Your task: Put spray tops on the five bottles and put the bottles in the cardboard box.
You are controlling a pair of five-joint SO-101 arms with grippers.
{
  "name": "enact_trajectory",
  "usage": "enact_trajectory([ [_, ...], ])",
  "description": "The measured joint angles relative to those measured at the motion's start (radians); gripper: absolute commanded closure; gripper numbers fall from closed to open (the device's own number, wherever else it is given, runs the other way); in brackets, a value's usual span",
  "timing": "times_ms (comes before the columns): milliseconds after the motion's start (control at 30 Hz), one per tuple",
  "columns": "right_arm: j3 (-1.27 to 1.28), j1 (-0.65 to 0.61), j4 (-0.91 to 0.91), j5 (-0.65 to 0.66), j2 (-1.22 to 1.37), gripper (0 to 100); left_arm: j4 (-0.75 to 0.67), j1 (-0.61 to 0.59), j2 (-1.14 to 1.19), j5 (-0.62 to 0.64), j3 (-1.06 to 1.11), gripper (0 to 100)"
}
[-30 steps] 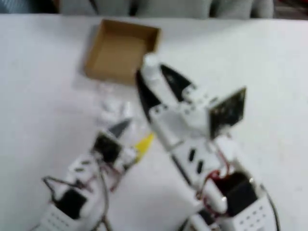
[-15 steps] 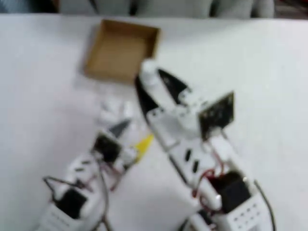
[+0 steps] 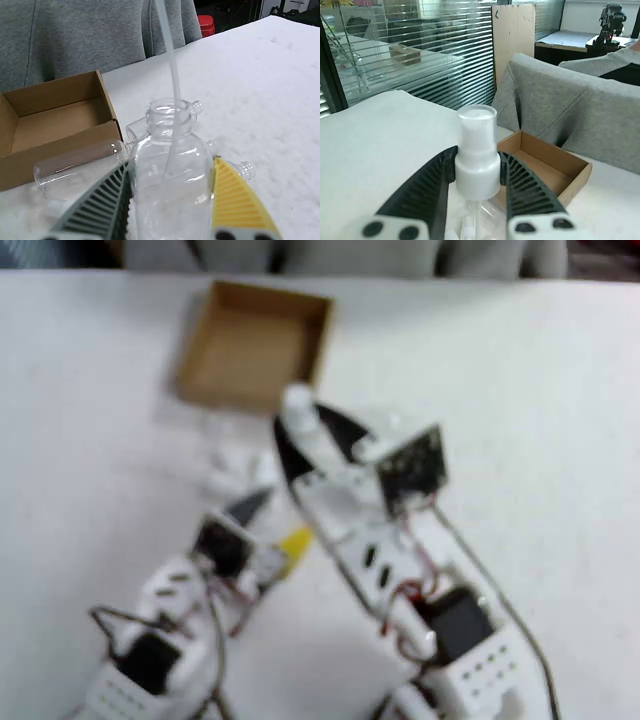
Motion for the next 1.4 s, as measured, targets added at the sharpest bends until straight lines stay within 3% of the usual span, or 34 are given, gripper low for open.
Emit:
enact_trajectory([
  [267,0.048,-0.002,0.006,-0.058,0.0,98.0,0.0,0.002,0.0,0.0,0.0,89],
  [667,0.051,-0.074,0.18,-0.058,-0.031,97.1,0.0,0.006,0.0,0.0,0.0,89],
  [933,0.051,-0.08,0.265,-0.087,-0.037,73.1,0.0,0.003,0.0,0.0,0.002,89],
  [1067,0.051,-0.078,0.276,-0.117,-0.041,67.1,0.0,0.002,0.0,0.0,0.002,89],
  [1300,0.014,-0.078,0.305,-0.121,-0.15,67.2,0.0,0.0,0.0,0.0,0.002,89],
  [1400,-0.058,-0.078,0.374,-0.121,-0.18,74.8,0.0,0.0,0.0,0.0,0.002,89],
])
